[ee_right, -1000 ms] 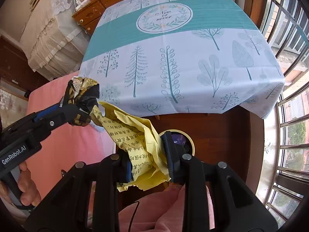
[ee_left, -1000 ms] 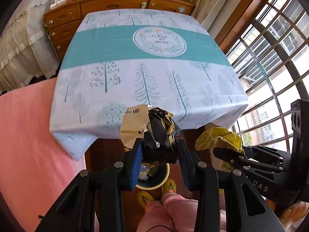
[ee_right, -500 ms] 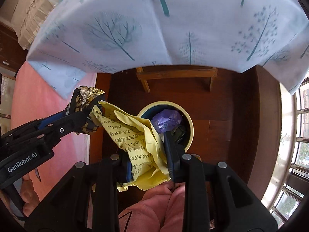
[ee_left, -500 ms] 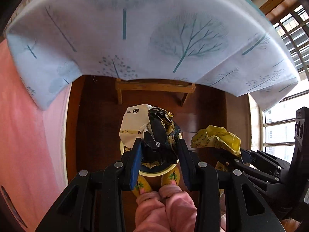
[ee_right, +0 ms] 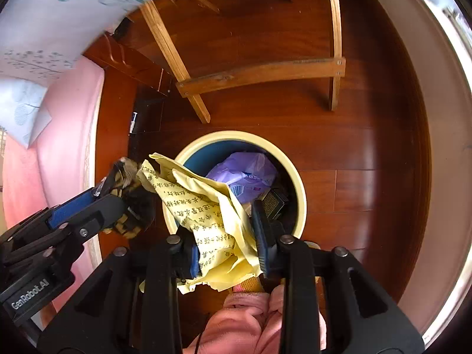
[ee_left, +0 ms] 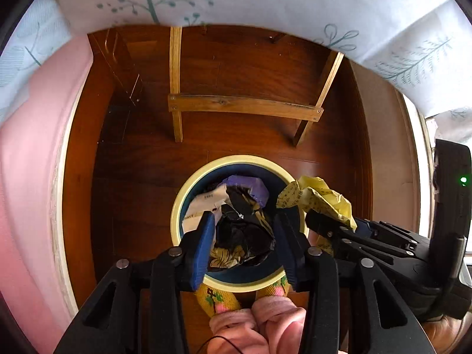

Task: Collect trash
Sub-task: 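Open both grippers over the bin to drop wrapper and paper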

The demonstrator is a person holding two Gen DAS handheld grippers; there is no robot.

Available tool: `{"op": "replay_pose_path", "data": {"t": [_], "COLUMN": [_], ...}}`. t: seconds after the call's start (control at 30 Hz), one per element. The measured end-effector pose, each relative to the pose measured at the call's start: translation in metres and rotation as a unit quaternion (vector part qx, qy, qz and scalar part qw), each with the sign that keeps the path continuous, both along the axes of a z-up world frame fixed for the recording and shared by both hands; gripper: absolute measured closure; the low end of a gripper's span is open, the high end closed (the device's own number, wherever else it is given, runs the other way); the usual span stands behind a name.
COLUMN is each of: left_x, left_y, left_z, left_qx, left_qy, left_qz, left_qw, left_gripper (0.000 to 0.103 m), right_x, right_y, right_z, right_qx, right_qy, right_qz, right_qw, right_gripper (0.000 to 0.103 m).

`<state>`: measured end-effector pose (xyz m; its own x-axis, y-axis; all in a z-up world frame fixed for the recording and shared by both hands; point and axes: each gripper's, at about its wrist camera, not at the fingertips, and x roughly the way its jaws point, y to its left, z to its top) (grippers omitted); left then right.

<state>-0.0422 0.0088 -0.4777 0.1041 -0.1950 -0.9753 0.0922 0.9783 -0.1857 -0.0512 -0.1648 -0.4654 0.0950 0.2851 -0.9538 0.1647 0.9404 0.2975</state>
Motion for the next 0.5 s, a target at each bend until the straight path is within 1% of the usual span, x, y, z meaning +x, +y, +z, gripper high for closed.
{"op": "replay_pose_path", "data": {"t": [0.07, 0.1, 0.17, 0.27, 0.37, 0.5], "left_x": [0.001, 0.0, 0.0, 0.001, 0.002, 0.004], "left_y": [0.001, 0.001, 0.003, 0.009, 0.017, 0.022], "left_z": [-0.009, -0.012, -0.014, -0.012, 0.001, 0.022], "left_qx": [0.011, 0.017, 0.025, 0.035, 0.039, 0.045], "left_qy": [0.004, 0.004, 0.0, -0.008, -0.016, -0.031], "left_qz": [-0.005, -0.006, -0.007, -0.001, 0.008, 0.014], "left_qw": [0.9999, 0.9998, 0.9997, 0.9993, 0.9991, 0.9984], "left_gripper": [0.018, 0.015, 0.015, 0.015, 0.015, 0.015], "right_x": [0.0, -0.001, -0.003, -0.005, -0.008, -0.008], "right_y": [-0.001, -0.001, 0.0, 0.0, 0.002, 0.003], "right_z": [-0.013, -0.017, -0.024, -0.028, -0.03, -0.015], "right_qx": [0.003, 0.004, 0.006, 0.007, 0.005, -0.002], "right_qy": [0.008, 0.01, 0.01, 0.005, 0.0, -0.015], "right_qz": [-0.005, -0.006, -0.009, -0.009, -0.008, -0.008], "right_qw": [1.0, 1.0, 1.0, 1.0, 1.0, 1.0], "right_gripper": [0.066, 0.065, 0.053, 0.053, 0.053, 0.053]}}
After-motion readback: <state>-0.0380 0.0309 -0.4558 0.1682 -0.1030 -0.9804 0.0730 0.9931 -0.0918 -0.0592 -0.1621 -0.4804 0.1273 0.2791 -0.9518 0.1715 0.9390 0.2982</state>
